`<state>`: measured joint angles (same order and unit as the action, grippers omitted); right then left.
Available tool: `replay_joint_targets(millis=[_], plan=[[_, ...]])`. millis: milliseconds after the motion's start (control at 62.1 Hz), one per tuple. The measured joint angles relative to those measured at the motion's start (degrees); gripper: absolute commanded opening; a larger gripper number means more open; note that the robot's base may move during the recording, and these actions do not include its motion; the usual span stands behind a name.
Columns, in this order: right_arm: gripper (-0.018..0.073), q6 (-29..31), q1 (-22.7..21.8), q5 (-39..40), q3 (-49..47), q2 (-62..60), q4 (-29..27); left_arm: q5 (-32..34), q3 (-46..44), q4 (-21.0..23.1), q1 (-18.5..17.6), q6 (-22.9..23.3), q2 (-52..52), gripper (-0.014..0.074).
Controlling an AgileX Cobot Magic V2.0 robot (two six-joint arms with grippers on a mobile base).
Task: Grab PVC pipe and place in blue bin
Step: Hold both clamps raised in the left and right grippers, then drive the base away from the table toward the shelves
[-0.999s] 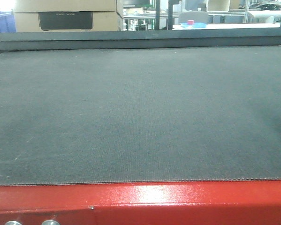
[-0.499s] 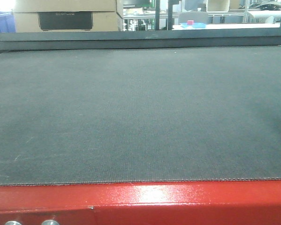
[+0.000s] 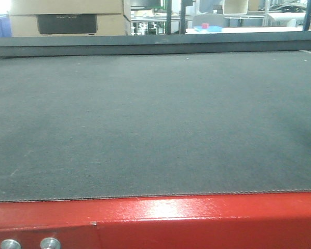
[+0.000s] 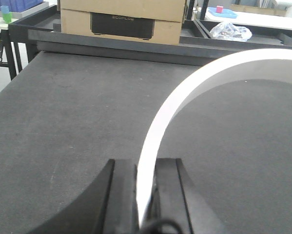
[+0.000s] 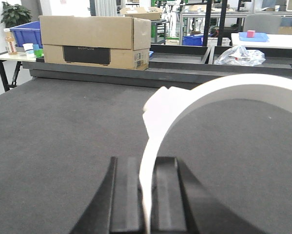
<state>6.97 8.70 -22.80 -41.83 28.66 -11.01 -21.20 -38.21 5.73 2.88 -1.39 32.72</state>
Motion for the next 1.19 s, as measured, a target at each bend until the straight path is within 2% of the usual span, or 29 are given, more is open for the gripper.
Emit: replay_joint_targets(millis=[1192], plan=[[-0.0163,0.00,0.00,0.00,0.00,0.00,0.00,0.00,0.00,0.00,0.00,0.00,0.00,-0.0111]])
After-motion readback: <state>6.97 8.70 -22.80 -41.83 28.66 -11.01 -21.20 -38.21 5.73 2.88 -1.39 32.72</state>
